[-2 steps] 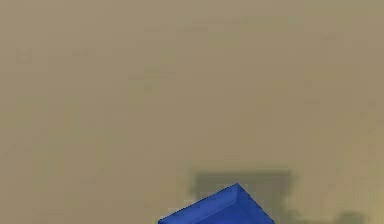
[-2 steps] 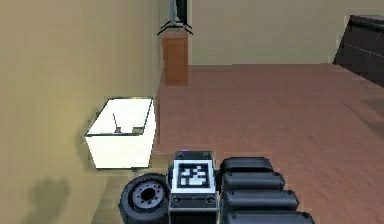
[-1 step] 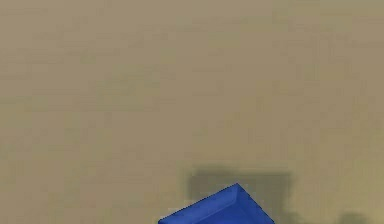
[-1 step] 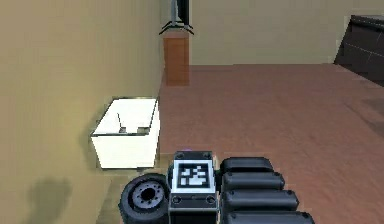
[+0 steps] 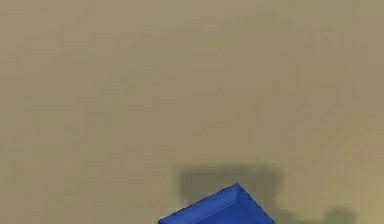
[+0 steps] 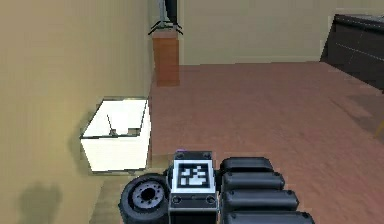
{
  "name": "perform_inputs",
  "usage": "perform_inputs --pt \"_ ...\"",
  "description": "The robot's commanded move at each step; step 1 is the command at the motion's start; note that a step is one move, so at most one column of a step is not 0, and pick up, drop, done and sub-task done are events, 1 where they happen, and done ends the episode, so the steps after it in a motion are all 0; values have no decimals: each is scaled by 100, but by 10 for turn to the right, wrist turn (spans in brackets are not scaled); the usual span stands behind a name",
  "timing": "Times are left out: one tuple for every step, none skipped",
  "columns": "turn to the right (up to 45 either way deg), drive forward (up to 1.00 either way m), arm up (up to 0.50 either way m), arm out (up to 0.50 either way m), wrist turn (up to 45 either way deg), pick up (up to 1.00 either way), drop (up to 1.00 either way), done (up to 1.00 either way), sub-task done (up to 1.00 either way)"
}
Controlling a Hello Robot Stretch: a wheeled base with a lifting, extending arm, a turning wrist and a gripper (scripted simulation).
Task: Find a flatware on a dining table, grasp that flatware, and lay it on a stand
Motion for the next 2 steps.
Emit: perform_inputs --pt "0 0 0 46 0 0 0 0 0" --pt "0 0 0 0 450 0 0 0 0"
